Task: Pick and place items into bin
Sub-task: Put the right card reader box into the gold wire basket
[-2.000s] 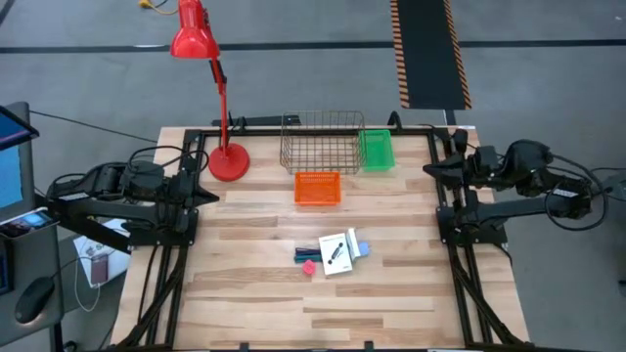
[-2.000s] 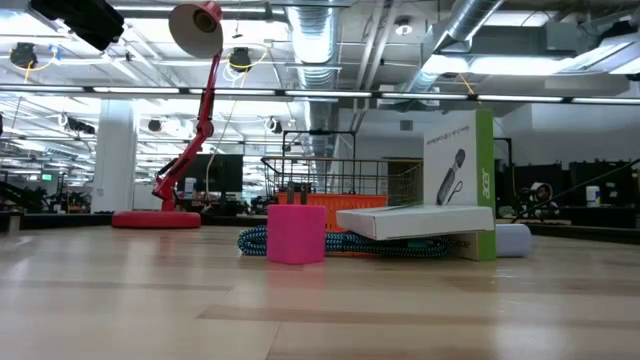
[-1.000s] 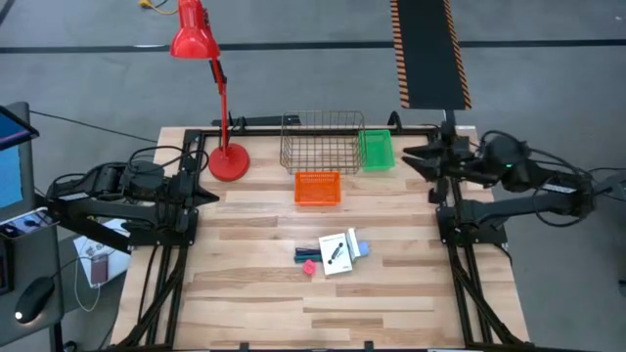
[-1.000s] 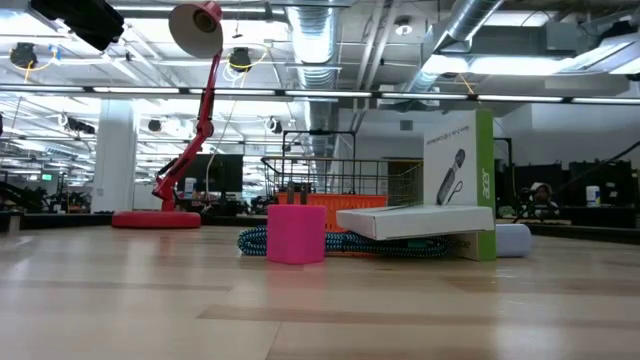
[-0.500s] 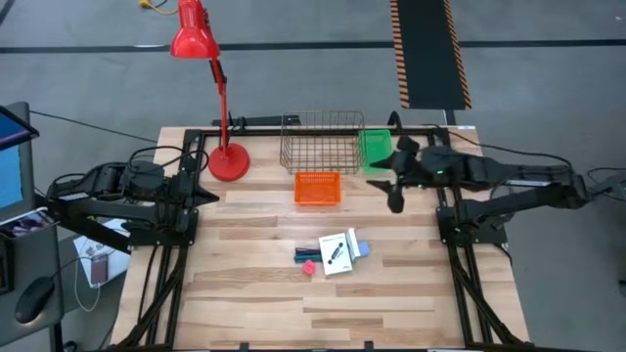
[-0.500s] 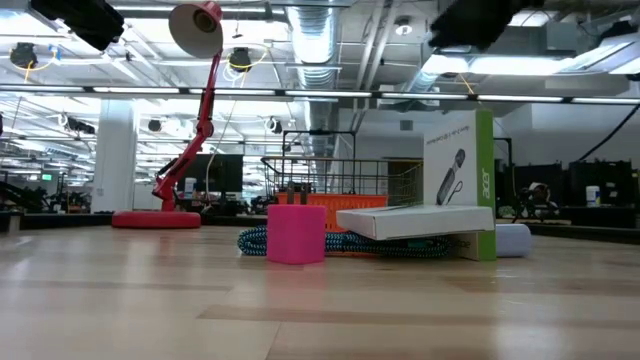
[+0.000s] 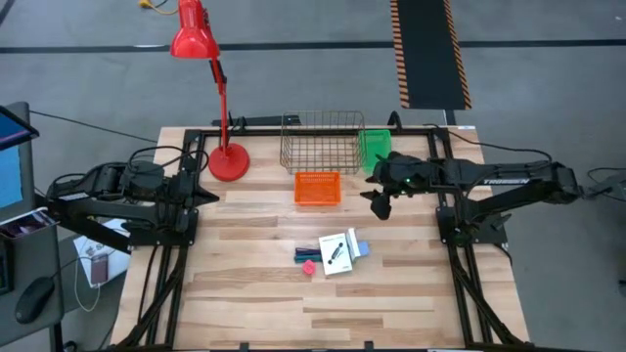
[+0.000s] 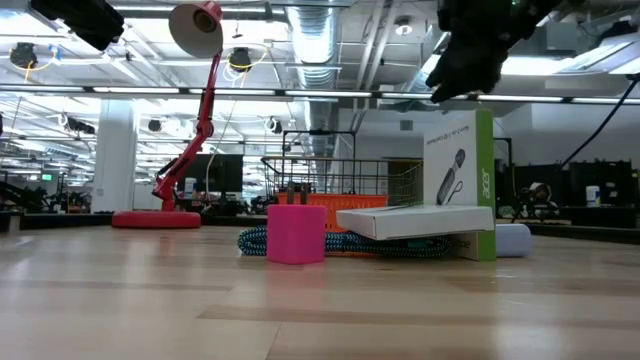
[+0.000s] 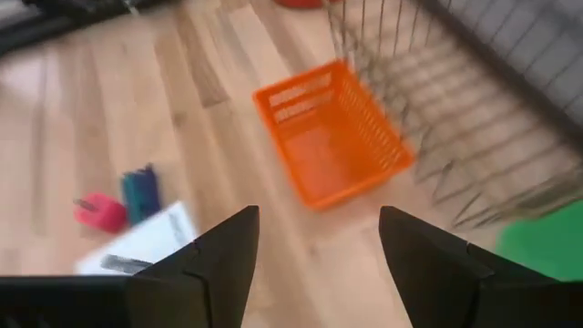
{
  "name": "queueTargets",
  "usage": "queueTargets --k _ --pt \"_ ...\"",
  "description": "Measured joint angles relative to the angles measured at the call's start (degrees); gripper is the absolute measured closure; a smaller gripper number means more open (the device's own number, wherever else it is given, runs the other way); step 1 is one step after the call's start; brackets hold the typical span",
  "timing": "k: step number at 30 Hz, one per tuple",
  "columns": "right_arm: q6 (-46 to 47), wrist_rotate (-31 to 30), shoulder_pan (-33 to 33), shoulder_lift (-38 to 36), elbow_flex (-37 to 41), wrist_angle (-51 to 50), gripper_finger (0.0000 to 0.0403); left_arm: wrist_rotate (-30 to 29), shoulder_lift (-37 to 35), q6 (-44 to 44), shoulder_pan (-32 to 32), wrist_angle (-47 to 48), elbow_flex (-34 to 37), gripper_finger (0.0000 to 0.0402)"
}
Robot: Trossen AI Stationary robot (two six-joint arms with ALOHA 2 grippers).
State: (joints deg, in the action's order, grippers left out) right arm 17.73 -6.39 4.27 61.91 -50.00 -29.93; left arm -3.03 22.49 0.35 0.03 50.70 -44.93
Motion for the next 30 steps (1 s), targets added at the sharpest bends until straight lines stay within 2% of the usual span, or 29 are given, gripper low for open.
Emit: queueTargets --k 4,8,19,30 --pt "11.8 5.7 0.5 1.4 -1.9 -2.3 0.0181 0.0 0.0 -0.5 0.0 0.0 0.0 0.0401" --pt "17.5 10.4 0.9 4.1 -7.1 -7.0 0.0182 0.0 0.0 0.0 0.0 0.0 0.0 0.0401" --pt "22.2 10.8 0.9 17.4 -25.1 -25.8 0.0196 -0.3 0.0 -0.5 0.0 0.0 0.0 0.0401" --pt "27.9 10.9 0.2 27.9 -34.3 -36.8 0.0186 -0.4 0.0 -0.2 0.0 0.0 0.0 0.0401"
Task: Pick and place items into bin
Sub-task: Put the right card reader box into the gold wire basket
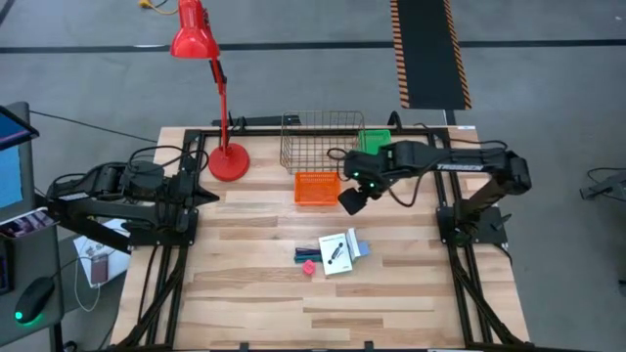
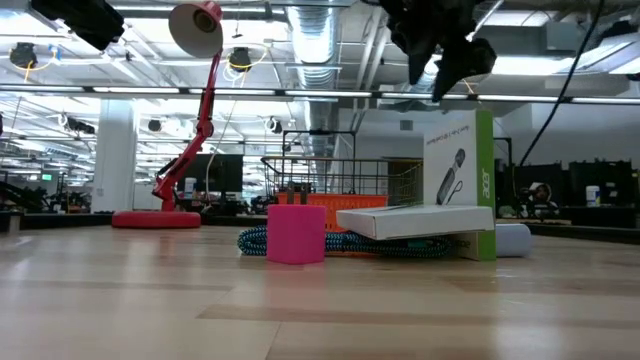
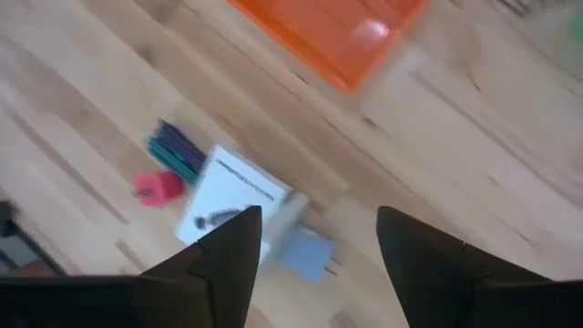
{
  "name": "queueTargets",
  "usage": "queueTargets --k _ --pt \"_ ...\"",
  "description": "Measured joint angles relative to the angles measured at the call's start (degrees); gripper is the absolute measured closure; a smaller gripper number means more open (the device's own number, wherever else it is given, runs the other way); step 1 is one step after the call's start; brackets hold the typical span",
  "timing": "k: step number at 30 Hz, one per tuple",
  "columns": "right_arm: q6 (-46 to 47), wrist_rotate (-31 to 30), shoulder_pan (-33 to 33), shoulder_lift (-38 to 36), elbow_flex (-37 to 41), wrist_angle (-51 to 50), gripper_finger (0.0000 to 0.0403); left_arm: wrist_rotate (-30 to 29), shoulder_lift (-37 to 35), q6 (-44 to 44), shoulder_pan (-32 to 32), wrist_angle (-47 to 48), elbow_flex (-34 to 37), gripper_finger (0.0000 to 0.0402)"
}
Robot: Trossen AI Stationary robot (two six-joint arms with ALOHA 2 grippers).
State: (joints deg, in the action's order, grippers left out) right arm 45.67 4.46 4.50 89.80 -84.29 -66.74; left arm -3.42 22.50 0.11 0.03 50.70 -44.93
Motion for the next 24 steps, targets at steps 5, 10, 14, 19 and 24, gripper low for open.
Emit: queueTargets --k 5,10,14,19,24 --pt "4.0 0.1 -1.6 1.4 -0.5 -0.6 0.0177 0.0 0.0 -0.1 0.0 0.0 0.0 0.0401" --pt "8.0 -0.7 -3.9 2.3 -0.6 -0.3 0.0174 0.0 0.0 0.2 0.0 0.0 0.0 0.0401" --pt "10.6 -1.5 -5.8 3.2 -0.7 -0.3 0.0175 0.0 0.0 -0.2 0.0 0.0 0.0 0.0401" --pt "13.3 -1.5 -7.9 5.1 -0.6 0.0 0.0175 0.0 0.0 0.2 0.0 0.0 0.0 0.0401" --pt "15.6 -1.5 -9.5 7.0 -0.5 0.2 0.0175 0.0 0.0 -0.2 0.0 0.0 0.0 0.0401"
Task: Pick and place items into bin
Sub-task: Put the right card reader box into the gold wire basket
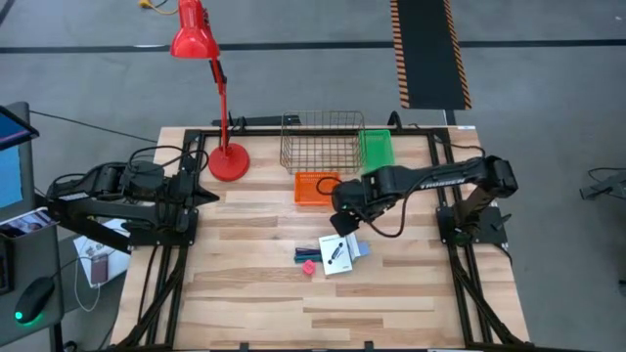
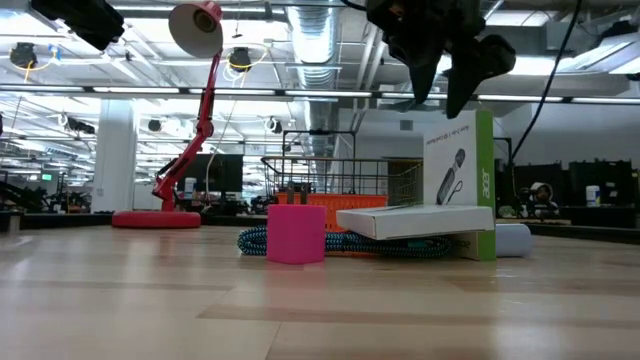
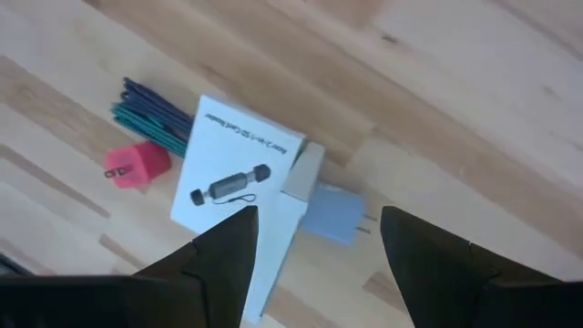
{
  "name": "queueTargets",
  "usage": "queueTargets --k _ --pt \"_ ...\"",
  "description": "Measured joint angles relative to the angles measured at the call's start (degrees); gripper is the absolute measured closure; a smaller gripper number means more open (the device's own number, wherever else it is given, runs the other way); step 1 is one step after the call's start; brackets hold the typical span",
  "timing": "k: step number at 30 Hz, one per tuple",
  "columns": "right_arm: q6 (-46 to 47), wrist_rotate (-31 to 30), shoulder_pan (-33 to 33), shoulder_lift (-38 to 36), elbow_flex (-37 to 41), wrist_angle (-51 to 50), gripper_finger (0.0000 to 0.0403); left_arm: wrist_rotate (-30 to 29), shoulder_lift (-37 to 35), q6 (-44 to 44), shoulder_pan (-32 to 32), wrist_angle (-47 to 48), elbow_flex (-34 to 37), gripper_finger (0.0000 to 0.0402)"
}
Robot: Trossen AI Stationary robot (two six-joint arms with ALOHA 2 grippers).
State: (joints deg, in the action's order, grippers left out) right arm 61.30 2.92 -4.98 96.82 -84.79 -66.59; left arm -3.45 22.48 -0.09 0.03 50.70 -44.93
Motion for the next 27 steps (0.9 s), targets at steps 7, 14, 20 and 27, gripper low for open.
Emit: queueTargets --k 7,14,20,27 --pt "2.4 0.2 -2.2 2.0 0.0 1.9 0.0175 0.0 0.0 0.0 0.0 0.0 0.0 0.0401" --pt "5.2 -0.5 -3.8 1.9 0.0 3.0 0.0175 0.0 0.0 0.0 0.0 0.0 0.0 0.0401" --pt "5.8 -1.5 -4.5 1.9 0.0 3.0 0.0175 0.0 0.0 0.4 0.0 0.0 0.0 0.0401" --pt "5.8 -1.7 -4.4 1.9 0.0 3.0 0.0175 0.0 0.0 0.4 0.0 0.0 0.0 0.0401"
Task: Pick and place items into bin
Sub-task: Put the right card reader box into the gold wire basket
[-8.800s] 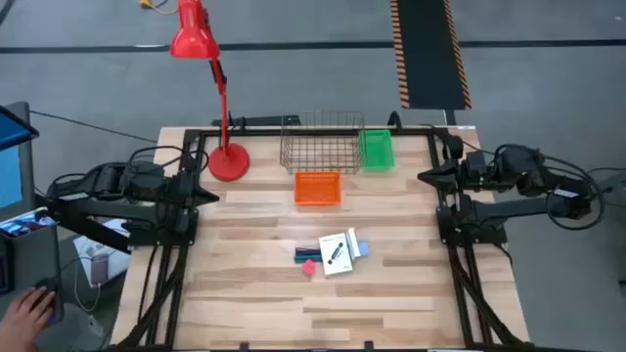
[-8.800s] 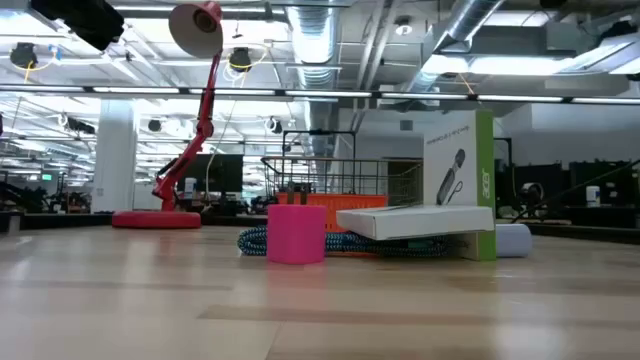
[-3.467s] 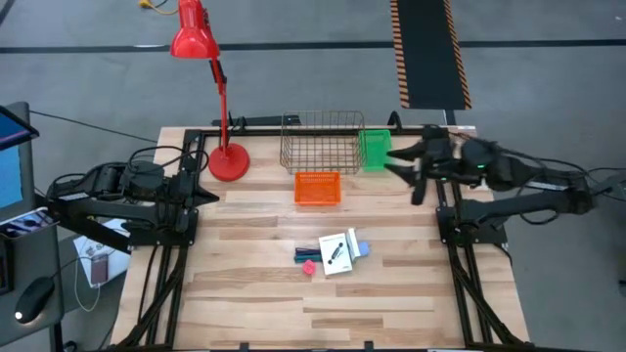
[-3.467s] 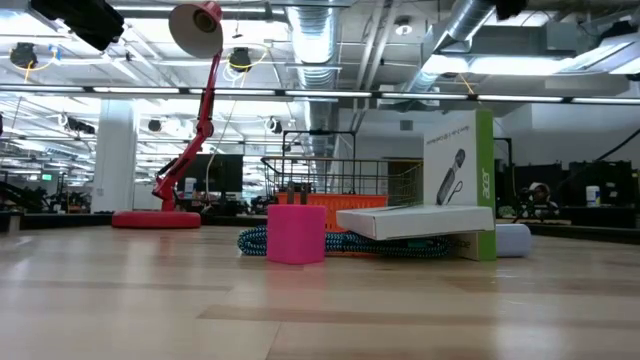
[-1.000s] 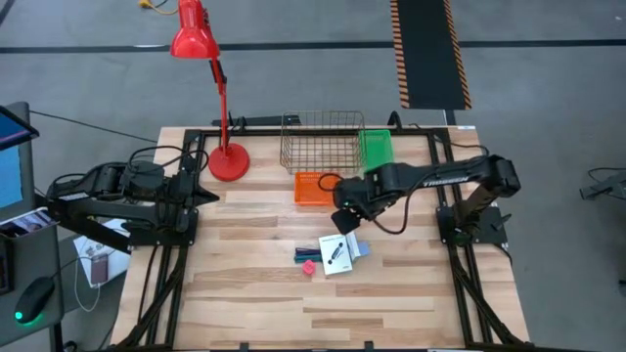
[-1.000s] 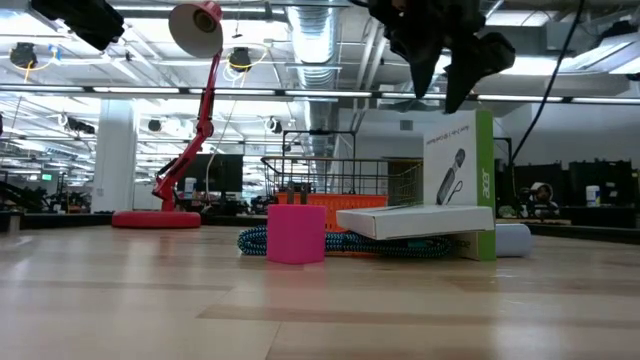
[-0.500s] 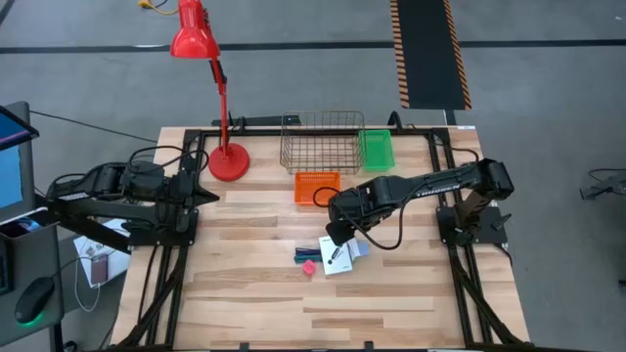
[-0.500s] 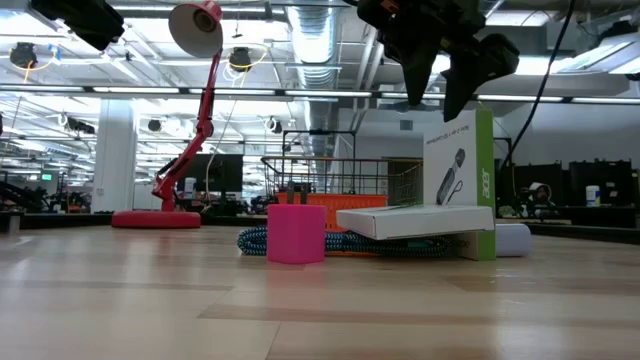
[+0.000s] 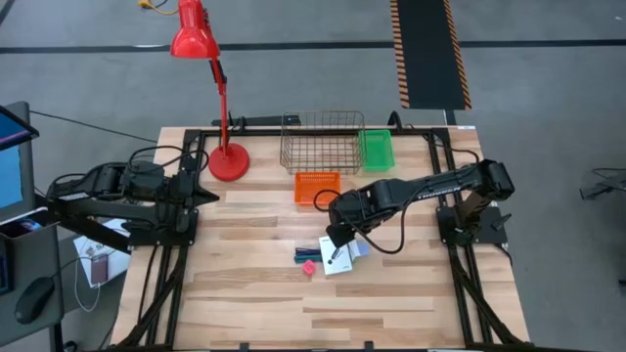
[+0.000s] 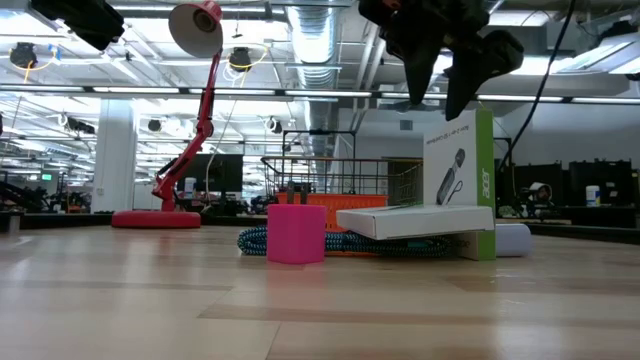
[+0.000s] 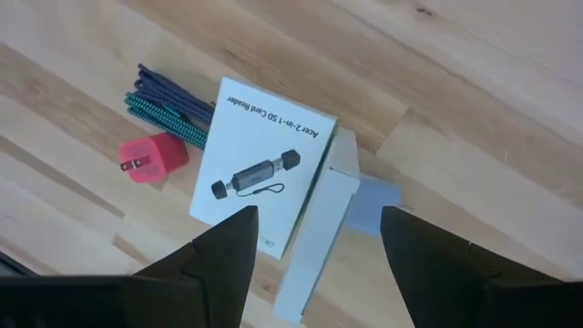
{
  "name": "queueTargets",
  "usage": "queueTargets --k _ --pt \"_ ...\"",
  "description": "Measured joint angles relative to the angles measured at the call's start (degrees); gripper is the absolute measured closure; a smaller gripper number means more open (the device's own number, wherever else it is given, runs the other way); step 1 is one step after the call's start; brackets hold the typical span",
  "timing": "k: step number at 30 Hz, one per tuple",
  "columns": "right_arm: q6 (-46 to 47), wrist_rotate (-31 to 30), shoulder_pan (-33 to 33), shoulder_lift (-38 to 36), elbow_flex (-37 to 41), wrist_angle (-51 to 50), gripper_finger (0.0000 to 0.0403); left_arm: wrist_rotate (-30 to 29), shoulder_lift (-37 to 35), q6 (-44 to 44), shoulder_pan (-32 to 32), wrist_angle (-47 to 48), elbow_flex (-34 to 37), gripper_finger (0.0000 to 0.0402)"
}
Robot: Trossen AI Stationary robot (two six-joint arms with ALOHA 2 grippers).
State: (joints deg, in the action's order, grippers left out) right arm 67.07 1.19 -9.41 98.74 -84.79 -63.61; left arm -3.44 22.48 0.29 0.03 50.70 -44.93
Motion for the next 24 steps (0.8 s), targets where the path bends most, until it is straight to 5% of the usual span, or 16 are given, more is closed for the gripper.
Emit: queueTargets --k 24 --pt "1.5 -1.3 -1.1 0.0 0.0 -0.2 0.0175 0.0 0.0 0.1 0.0 0.0 0.0 0.0401"
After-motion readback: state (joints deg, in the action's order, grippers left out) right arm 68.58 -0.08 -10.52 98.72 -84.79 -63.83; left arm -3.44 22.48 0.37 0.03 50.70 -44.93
